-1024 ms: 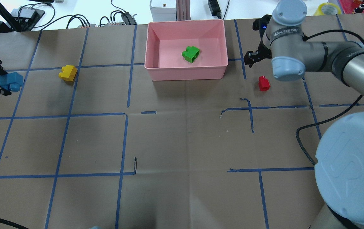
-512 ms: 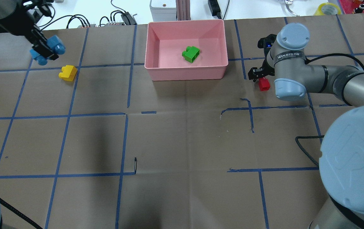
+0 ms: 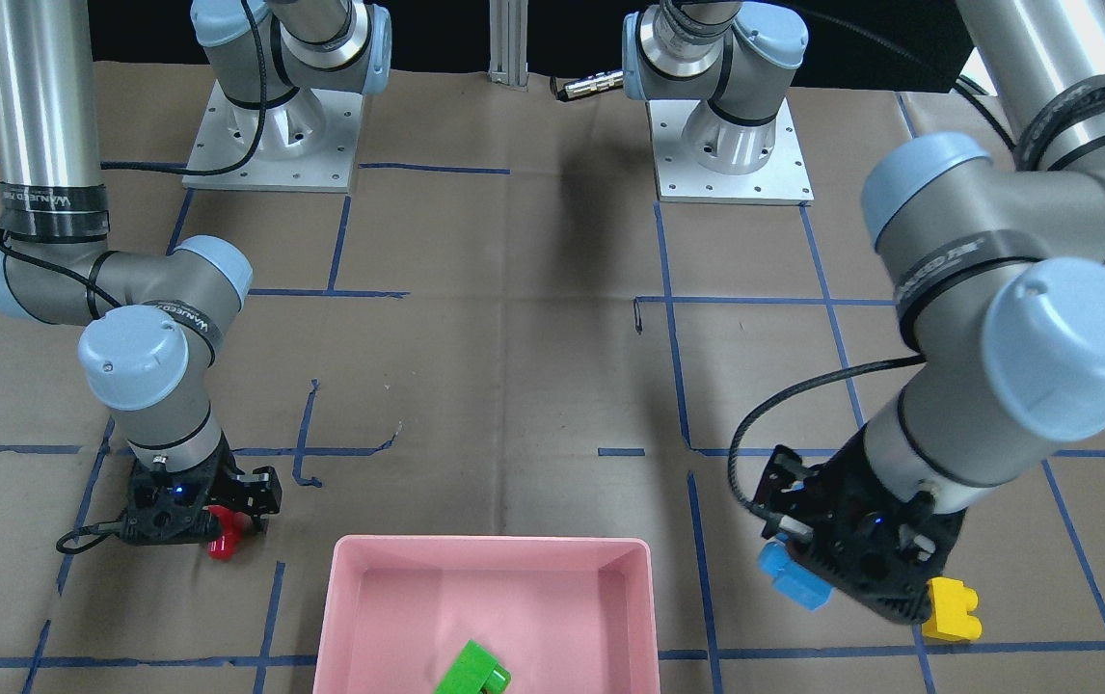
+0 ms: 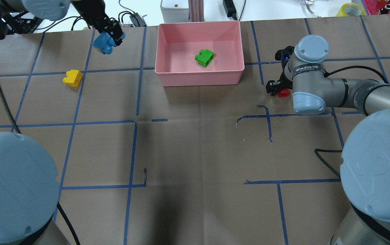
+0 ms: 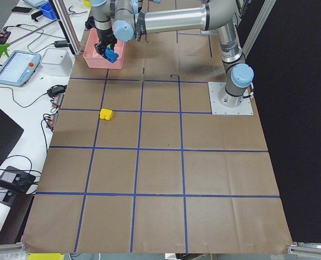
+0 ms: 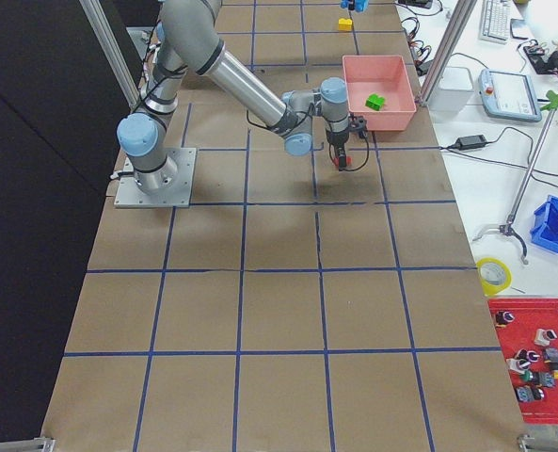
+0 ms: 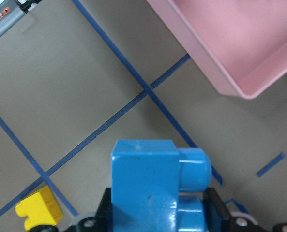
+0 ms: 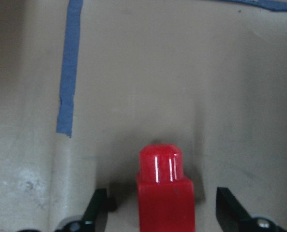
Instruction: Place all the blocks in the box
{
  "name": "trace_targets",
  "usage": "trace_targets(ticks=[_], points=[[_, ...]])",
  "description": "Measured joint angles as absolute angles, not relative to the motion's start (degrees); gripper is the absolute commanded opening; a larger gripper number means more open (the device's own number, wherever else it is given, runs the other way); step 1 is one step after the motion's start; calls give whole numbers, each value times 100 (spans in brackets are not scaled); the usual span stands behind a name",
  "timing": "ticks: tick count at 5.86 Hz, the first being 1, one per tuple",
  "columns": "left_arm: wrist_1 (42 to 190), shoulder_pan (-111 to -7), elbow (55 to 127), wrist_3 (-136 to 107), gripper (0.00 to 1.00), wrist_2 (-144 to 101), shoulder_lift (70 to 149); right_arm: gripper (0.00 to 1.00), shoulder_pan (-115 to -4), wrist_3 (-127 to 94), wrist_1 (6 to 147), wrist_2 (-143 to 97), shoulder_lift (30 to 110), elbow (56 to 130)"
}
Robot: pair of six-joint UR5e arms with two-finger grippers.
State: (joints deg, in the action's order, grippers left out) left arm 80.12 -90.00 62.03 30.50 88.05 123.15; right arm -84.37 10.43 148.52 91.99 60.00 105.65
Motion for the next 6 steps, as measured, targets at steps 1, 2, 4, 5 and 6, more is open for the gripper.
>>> trace_targets(ticks=[1, 2, 4, 5, 6], points=[[8012, -9366, 5707, 2150, 0, 8908, 12816, 4, -8437, 1055, 14827, 9093, 6021, 10553], [7992, -9641, 5273, 1391, 0, 8940, 13297, 2, -8437, 1077, 14815, 9018, 6052, 10546], [7695, -10038, 4875, 329, 35, 8938, 13999, 2, -8433, 1138, 14705, 8997, 6148, 10409], [7592, -10114, 4827, 97, 90, 8915, 14108, 2, -8440, 1293, 14364, 9015, 6256, 10153], [7544, -10138, 4767, -26, 99, 8907, 14125, 2, -8436, 1624, 13677, 9034, 6368, 9697]])
